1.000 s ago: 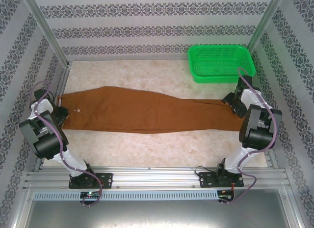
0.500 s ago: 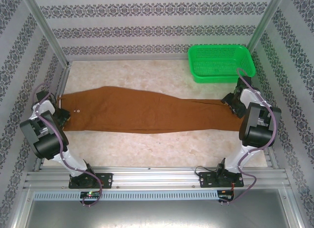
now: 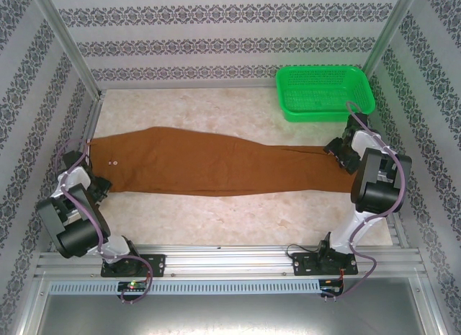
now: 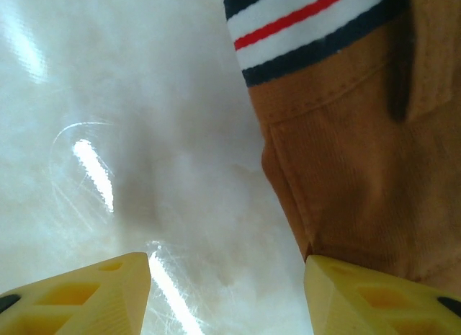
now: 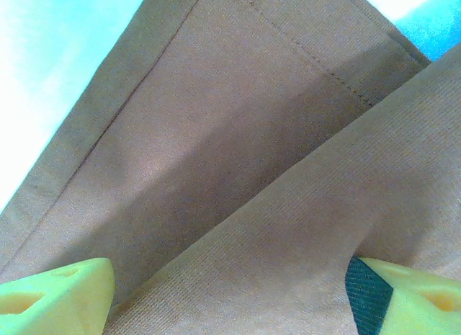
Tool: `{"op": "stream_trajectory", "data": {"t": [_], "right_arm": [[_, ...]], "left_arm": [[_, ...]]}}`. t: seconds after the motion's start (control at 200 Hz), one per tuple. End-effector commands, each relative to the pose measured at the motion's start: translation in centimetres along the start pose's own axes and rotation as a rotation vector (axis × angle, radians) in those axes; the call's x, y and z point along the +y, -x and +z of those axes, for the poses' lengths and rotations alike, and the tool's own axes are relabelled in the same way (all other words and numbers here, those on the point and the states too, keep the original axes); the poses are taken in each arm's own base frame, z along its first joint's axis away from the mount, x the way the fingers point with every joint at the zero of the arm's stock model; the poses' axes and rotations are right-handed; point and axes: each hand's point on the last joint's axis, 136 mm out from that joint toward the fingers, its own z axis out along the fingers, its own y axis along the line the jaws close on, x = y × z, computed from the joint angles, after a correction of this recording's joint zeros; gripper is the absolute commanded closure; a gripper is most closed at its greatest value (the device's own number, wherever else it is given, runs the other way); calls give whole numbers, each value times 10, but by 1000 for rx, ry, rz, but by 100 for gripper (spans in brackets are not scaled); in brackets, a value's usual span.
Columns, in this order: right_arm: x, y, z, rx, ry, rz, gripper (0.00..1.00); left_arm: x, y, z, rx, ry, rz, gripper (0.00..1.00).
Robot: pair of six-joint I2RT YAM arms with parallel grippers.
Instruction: Roll up the long pants
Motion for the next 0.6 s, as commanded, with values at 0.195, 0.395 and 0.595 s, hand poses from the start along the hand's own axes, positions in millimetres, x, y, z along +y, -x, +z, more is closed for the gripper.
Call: {"op": "stream_trajectory", "data": {"t": [0.195, 0.395, 0.595], "right_arm": [[10, -3, -5, -10, 44, -28, 16], [18, -6, 1, 8, 49, -40, 16], [29, -6, 2, 17, 74, -42, 16]], "left_arm": [[-15, 30, -26, -156, -71, -38, 39], [-16, 28, -23, -192, -112, -47, 37], [-25, 28, -7, -223, -191, -71, 36]]}}
